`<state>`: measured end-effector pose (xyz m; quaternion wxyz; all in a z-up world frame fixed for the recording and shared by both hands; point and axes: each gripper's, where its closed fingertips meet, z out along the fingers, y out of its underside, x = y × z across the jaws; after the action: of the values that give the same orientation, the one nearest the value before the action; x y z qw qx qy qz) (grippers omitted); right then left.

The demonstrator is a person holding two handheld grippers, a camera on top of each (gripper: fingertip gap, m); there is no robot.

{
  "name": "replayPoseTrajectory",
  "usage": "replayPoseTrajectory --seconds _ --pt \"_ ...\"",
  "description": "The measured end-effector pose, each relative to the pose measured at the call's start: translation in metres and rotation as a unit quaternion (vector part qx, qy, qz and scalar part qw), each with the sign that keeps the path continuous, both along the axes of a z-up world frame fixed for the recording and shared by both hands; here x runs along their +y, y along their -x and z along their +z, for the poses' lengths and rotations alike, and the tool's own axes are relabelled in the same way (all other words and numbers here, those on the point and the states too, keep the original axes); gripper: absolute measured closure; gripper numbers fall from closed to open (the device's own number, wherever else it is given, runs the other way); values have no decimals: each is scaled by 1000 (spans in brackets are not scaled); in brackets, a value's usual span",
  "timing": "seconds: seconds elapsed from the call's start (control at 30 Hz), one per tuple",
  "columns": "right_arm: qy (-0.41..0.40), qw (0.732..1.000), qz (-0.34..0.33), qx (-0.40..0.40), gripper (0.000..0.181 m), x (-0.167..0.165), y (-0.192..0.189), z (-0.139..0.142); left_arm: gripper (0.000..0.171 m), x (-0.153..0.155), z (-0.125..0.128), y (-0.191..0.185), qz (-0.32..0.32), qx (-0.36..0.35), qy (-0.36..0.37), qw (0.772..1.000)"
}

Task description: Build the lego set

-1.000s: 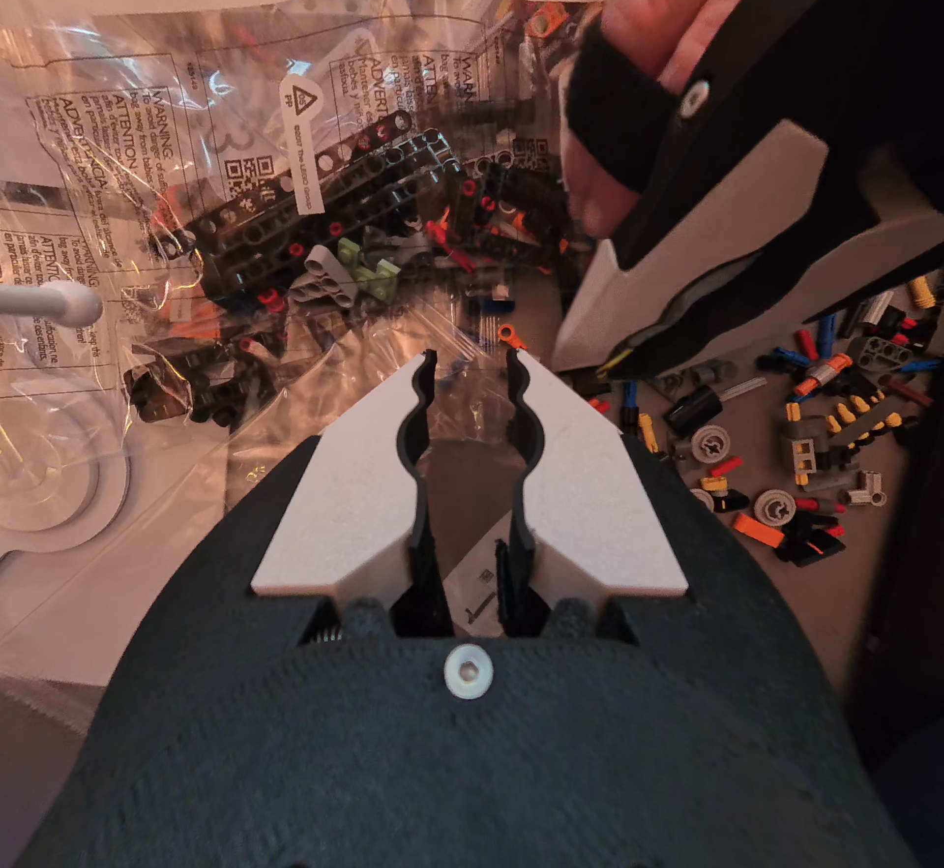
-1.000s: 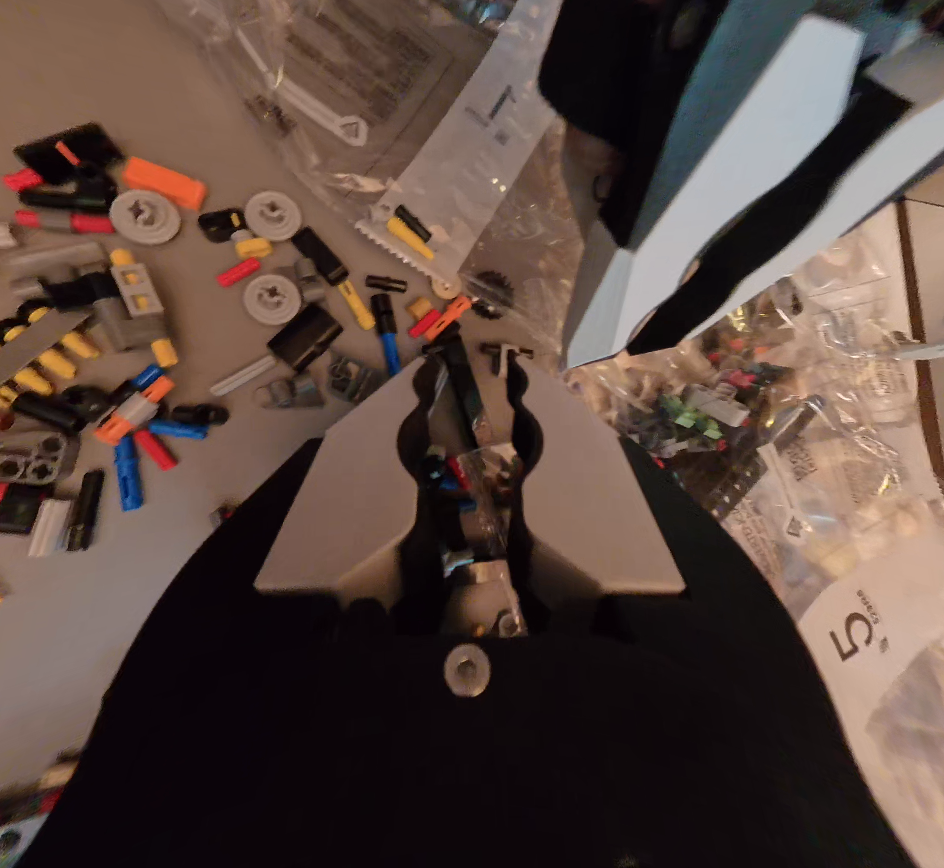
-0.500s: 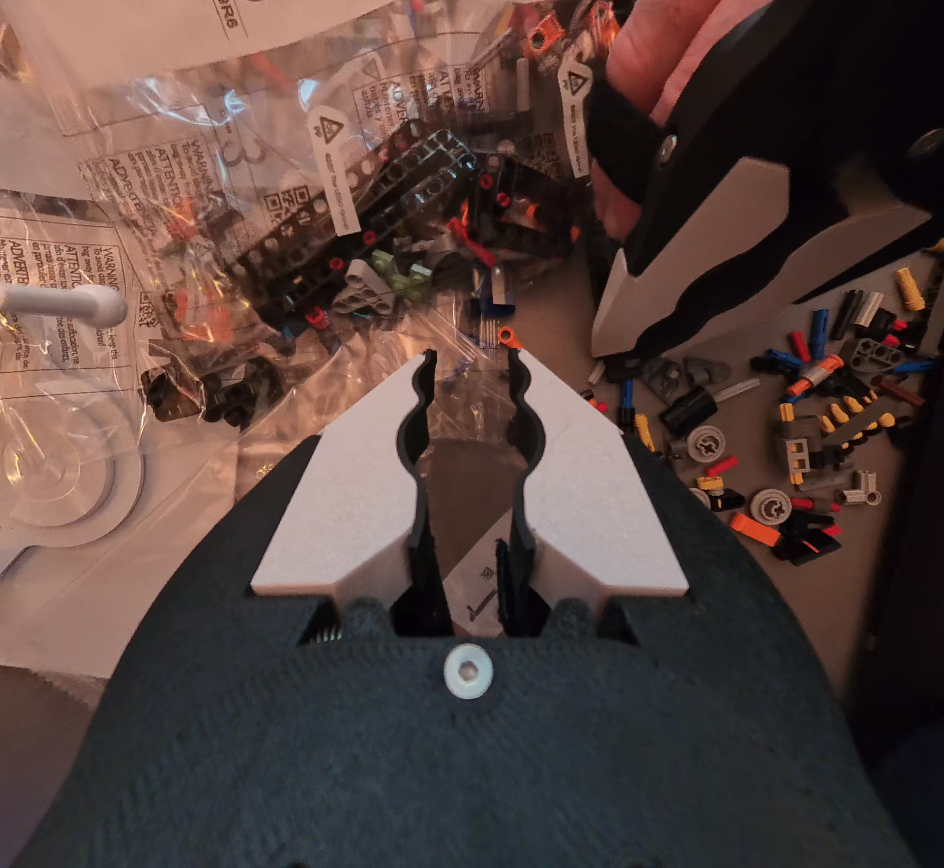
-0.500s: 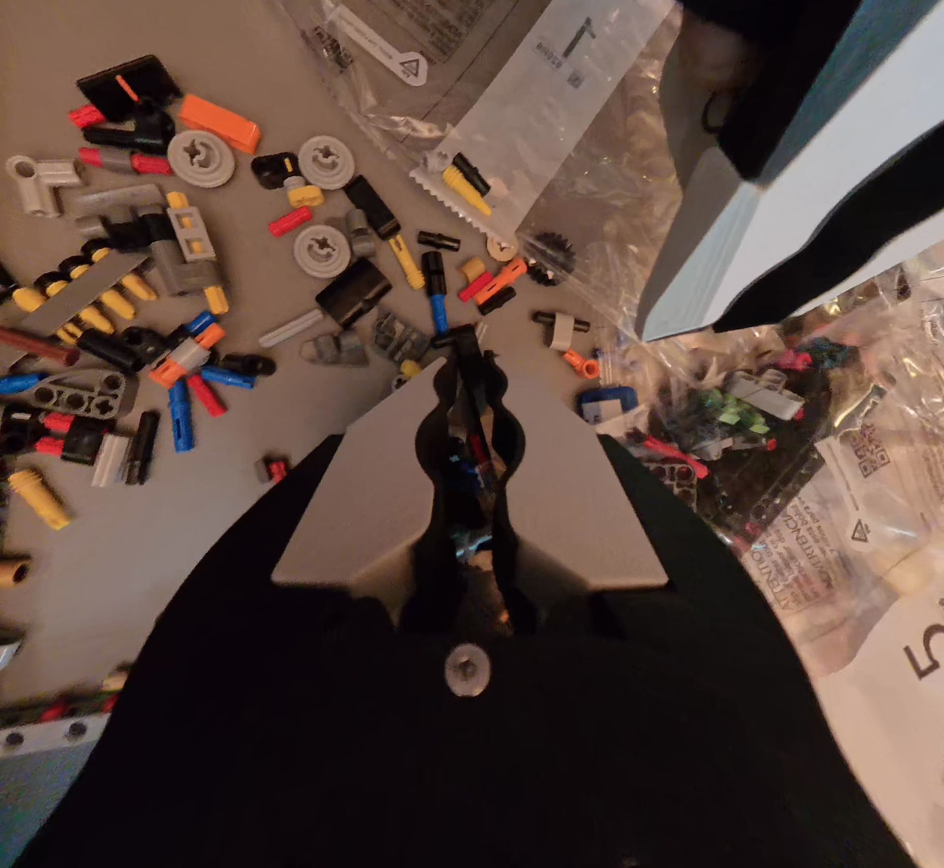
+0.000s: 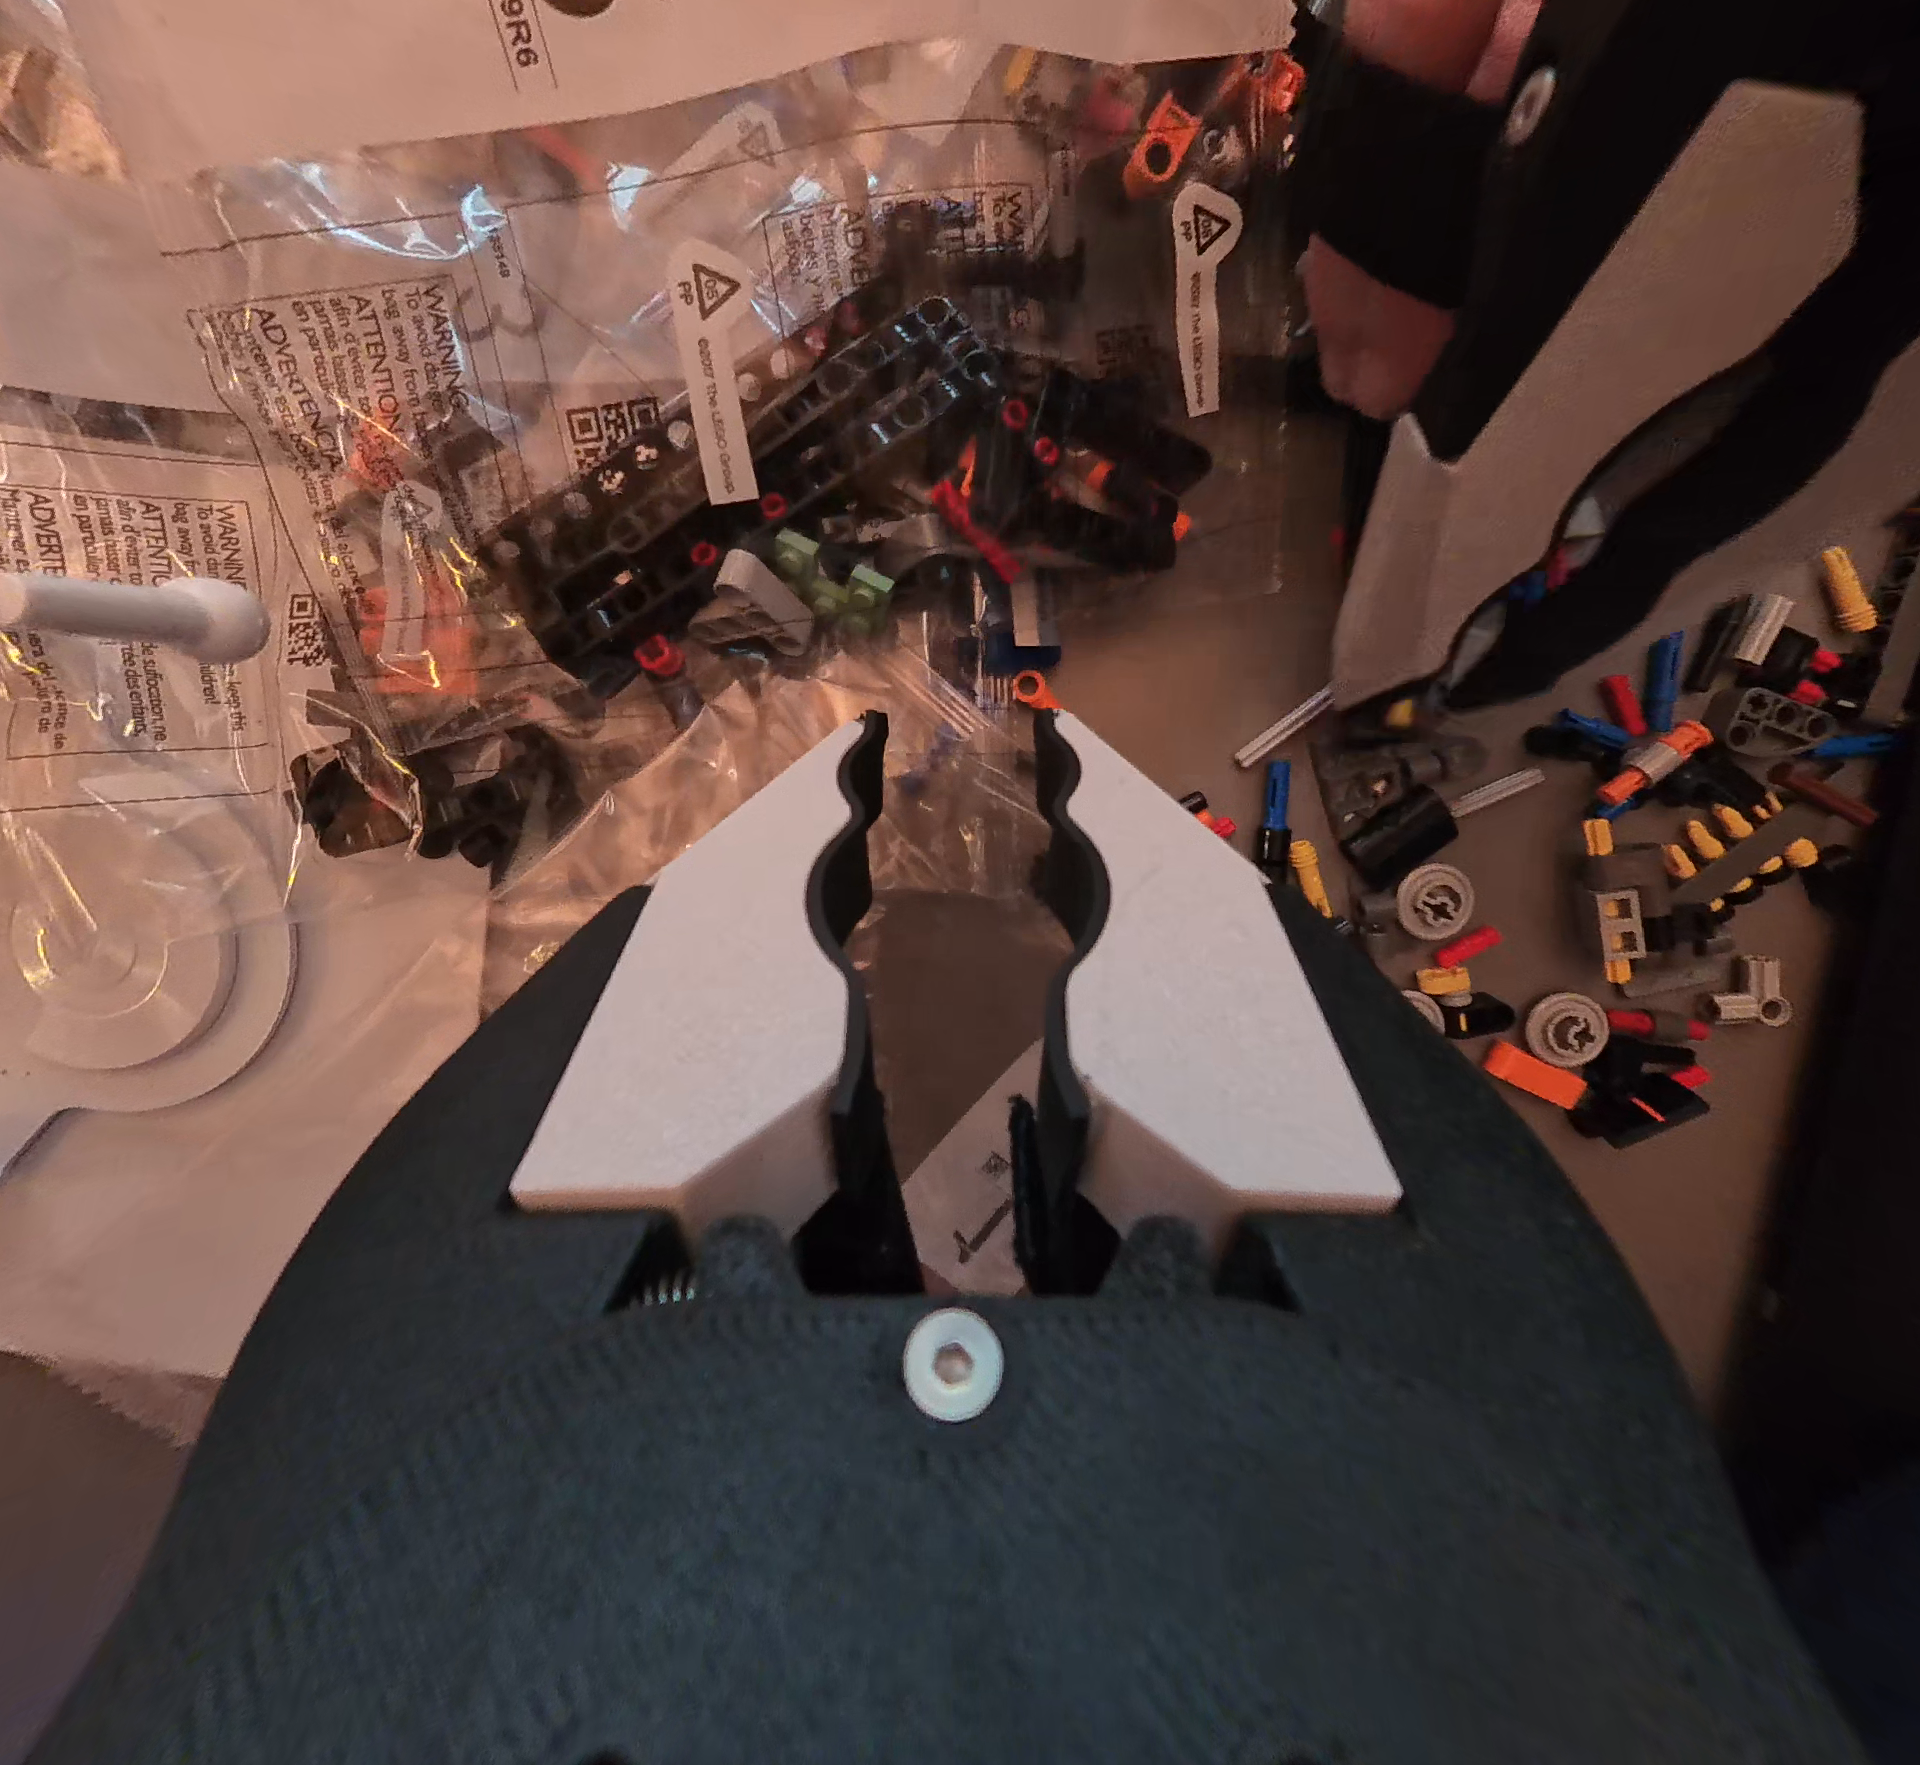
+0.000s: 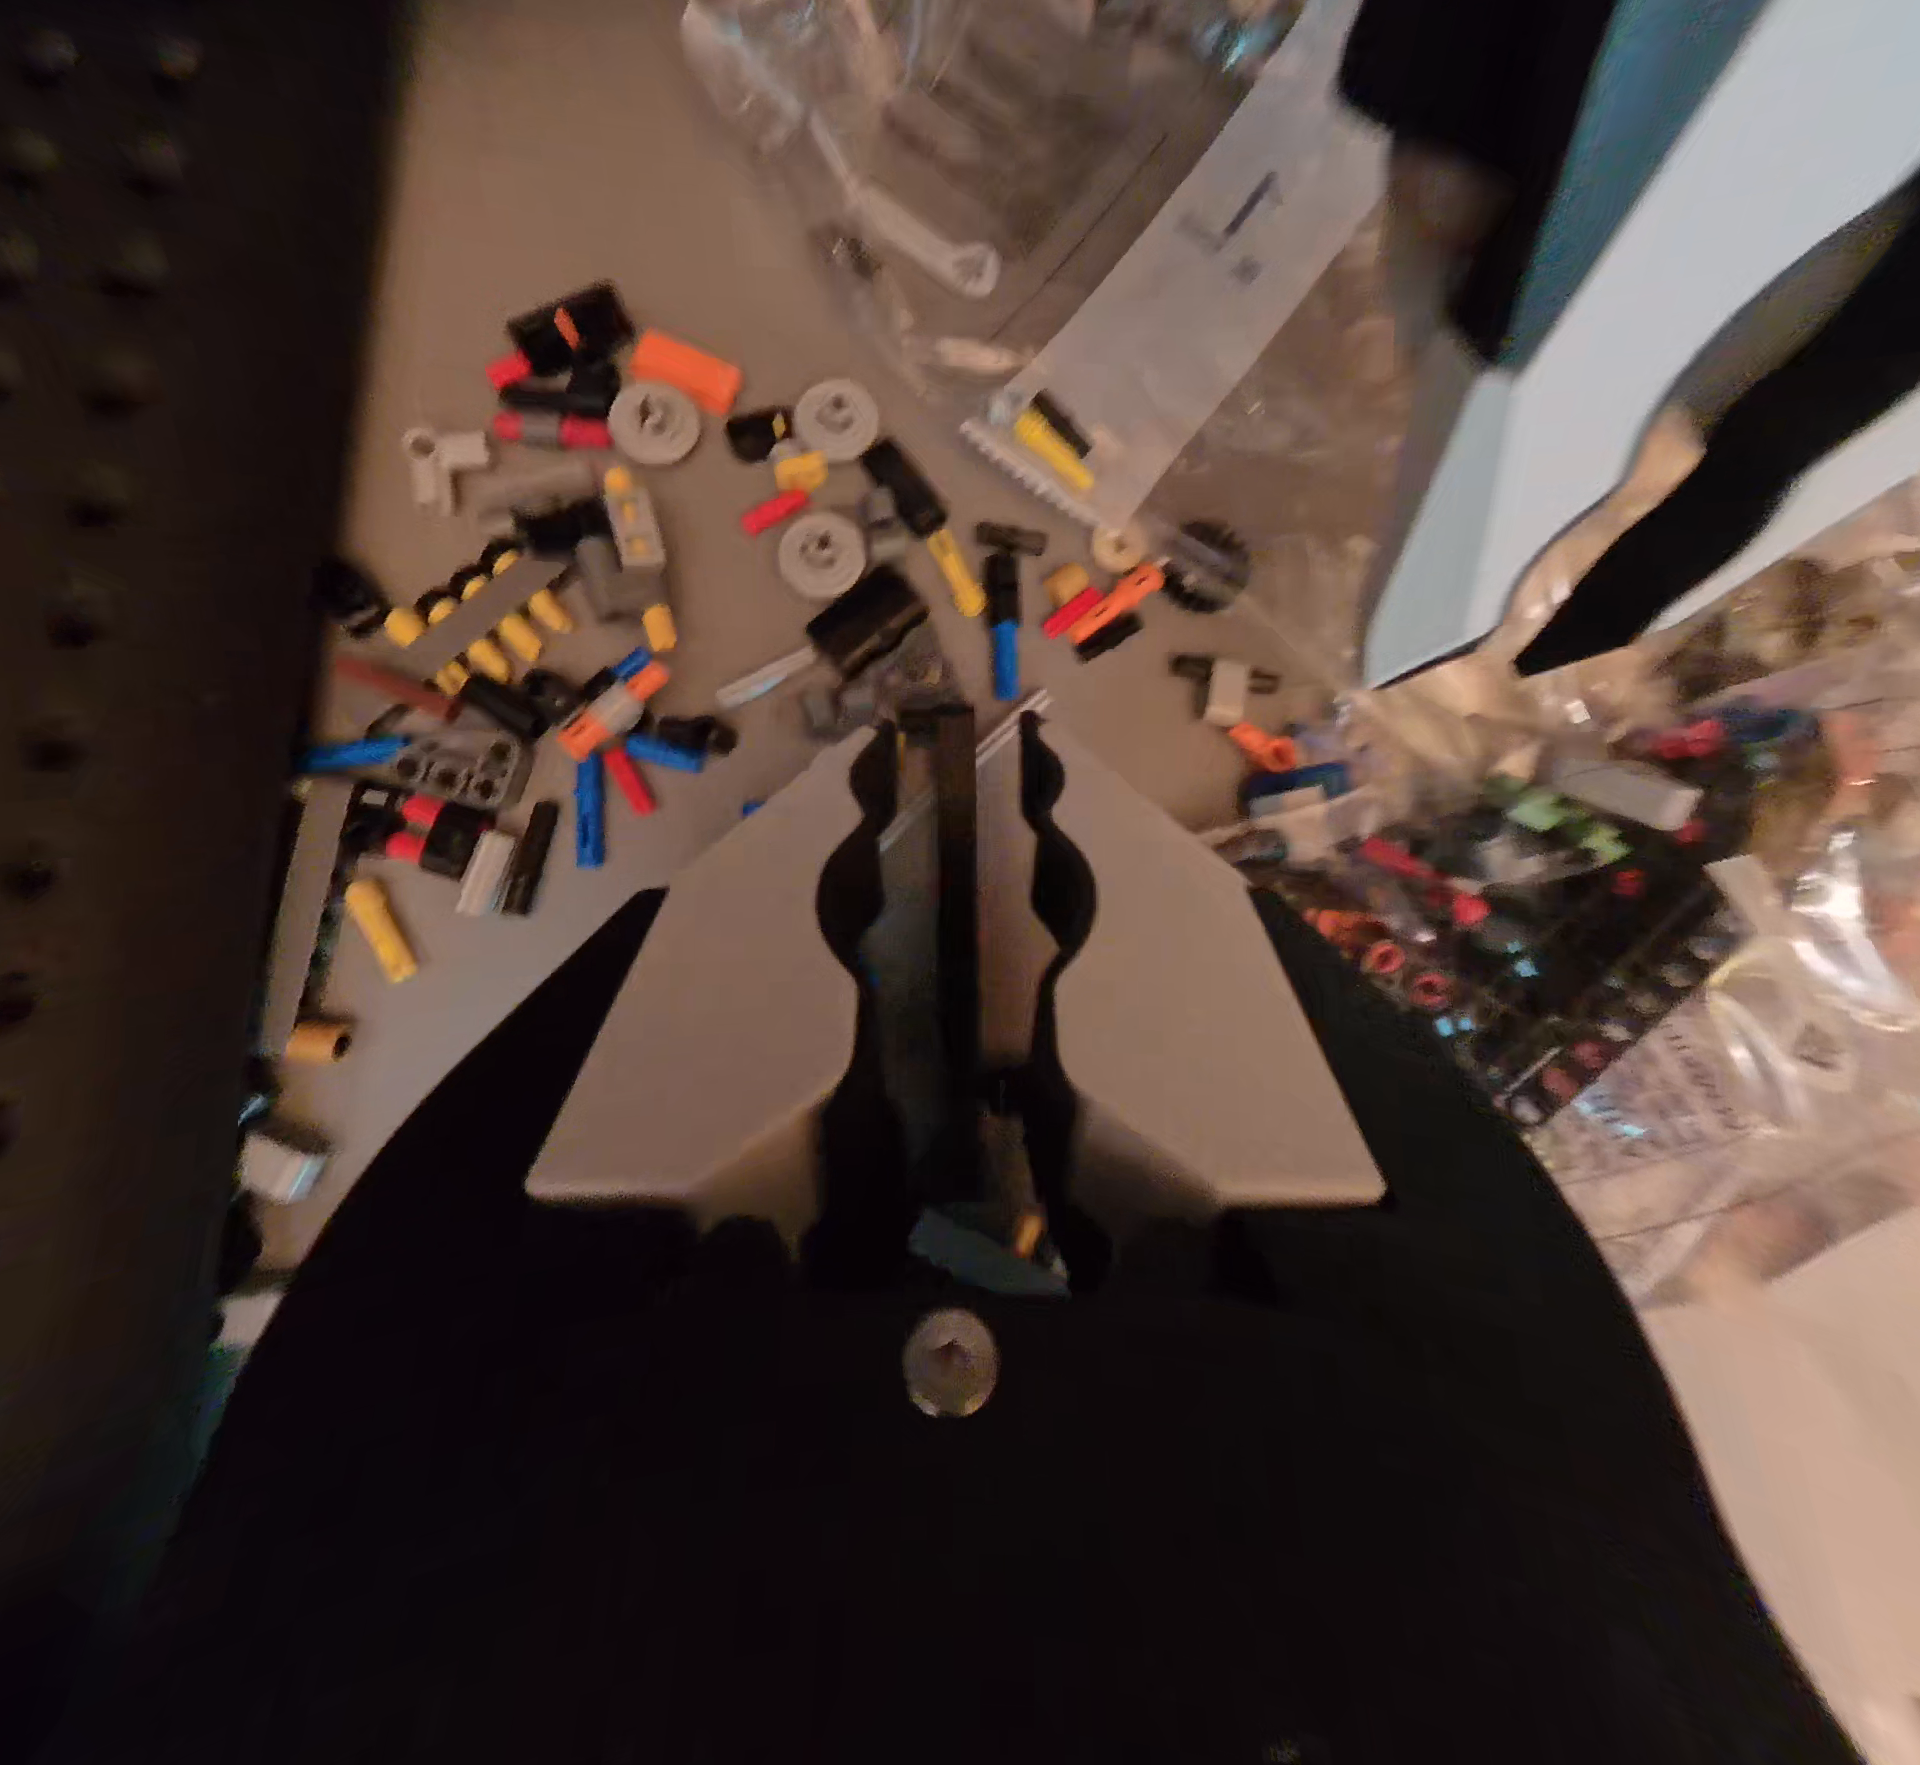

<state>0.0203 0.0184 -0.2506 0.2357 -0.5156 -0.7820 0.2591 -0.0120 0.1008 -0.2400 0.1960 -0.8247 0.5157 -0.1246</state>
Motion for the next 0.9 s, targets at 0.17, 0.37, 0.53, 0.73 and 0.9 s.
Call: replayPoseTrajectory --seconds 0.17,0.37,0.53,0.73,0.9 --pt "-52 998 -34 7 151 10 24 -10 144 2 2 0 1 -3 -6 1000" --pt "-43 997 -59 -7 159 14 36 -22 144 2 2 0 1 -2 -6 1000" --pt "-32 996 -79 -8 170 17 40 -23 144 2 1 0 0 -1 -5 1000" --pt "-31 997 -63 -19 179 13 36 -25 144 2 1 0 2 0 -5 1000" --pt "-22 998 -42 -42 180 10 20 -25 144 2 1 1 2 0 -4 1000"
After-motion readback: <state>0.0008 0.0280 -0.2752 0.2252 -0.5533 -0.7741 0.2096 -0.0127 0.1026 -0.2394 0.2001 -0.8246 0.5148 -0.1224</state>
